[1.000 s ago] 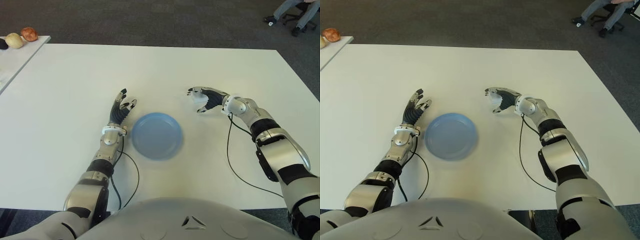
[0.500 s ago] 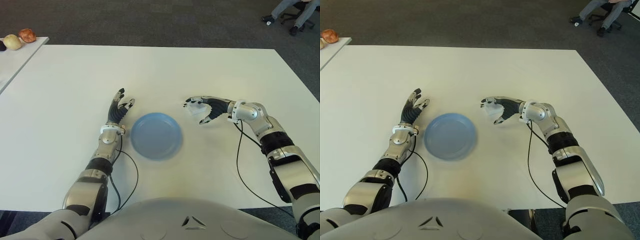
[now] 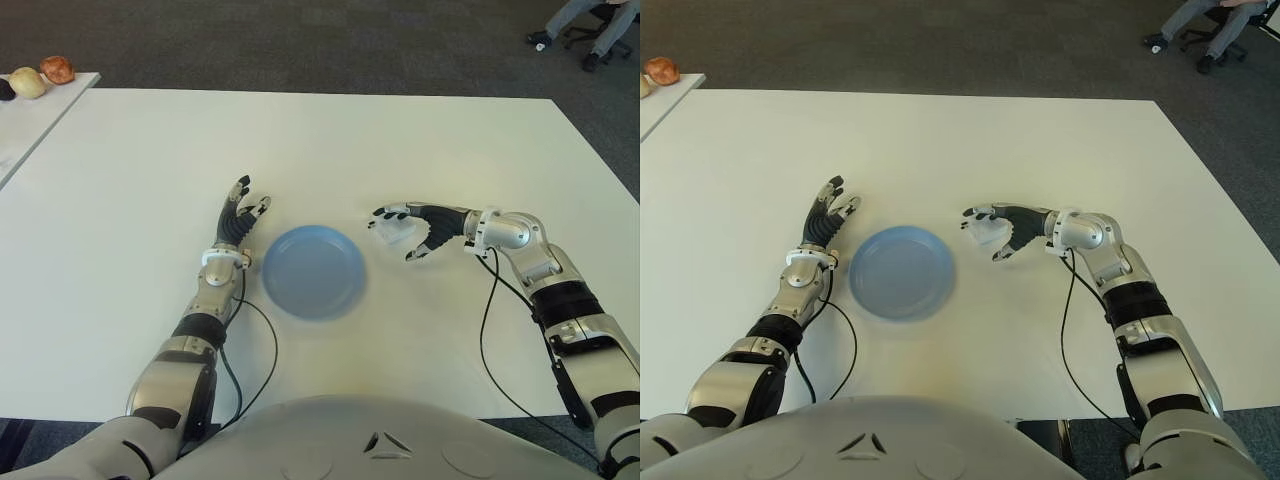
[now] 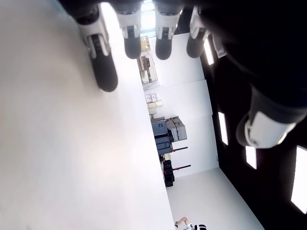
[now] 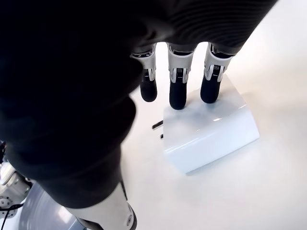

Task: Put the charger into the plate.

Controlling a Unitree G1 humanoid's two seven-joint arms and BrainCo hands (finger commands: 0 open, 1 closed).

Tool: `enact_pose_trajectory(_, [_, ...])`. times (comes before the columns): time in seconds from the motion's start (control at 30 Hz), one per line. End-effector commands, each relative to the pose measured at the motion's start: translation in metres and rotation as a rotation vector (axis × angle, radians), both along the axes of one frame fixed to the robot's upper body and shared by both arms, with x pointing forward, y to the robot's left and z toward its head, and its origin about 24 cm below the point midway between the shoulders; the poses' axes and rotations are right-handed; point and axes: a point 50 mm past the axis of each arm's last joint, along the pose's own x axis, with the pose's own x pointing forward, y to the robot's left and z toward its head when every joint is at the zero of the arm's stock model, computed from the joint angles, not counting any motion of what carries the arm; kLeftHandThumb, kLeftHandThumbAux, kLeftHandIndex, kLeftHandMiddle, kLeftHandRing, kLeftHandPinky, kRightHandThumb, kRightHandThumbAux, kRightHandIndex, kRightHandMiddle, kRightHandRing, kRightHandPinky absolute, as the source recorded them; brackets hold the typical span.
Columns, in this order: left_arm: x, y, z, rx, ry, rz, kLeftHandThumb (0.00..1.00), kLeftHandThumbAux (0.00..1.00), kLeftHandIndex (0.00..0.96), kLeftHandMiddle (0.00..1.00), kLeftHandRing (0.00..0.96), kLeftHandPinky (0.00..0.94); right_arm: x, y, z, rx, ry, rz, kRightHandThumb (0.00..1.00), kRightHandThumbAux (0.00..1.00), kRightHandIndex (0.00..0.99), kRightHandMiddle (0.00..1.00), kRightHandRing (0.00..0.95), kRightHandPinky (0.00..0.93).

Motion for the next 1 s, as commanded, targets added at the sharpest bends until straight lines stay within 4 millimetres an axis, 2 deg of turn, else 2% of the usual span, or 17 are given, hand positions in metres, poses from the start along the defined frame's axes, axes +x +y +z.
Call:
enact_pose_trajectory(0.03, [-0.036,0.000,-0.042,0.009,0.249,-0.008,0.000,0.558,0.039,0.069,0.052,0.021,-0.009,-0.006,-0.002,0.001,0.043,-0.009,0.021,0.942,0.000,0.068,0.108,0.152])
enact_pose_trajectory(0.53, [-0.035,0.001,-0.043,-0.001,0.259,-0.001,0.000,0.576,0.040,0.067,0.051,0.028,-0.022,-0.007,0.001,0.029,0.056,0.012,0.033,0.925,0.000,0.022,0.085,0.171])
enact_pose_trajectory(0.87, [-0.036,0.001,-0.043,-0.002,0.258,-0.005,0.000,0.582,0.039,0.062,0.051,0.028,-0.023,-0.004,0.001,0.106,-0.032,-0.013,0.160,0.895,0.000,0.011,0.067,0.145])
enact_pose_trajectory(1.0, [-0.036,0.002,-0.043,0.001,0.255,-0.009,0.000,0.577,0.042,0.062,0.050,0.029,-0.024,-0.002,0.003,0.174,-0.123,-0.009,0.251,0.825,0.000,0.018,0.063,0.122])
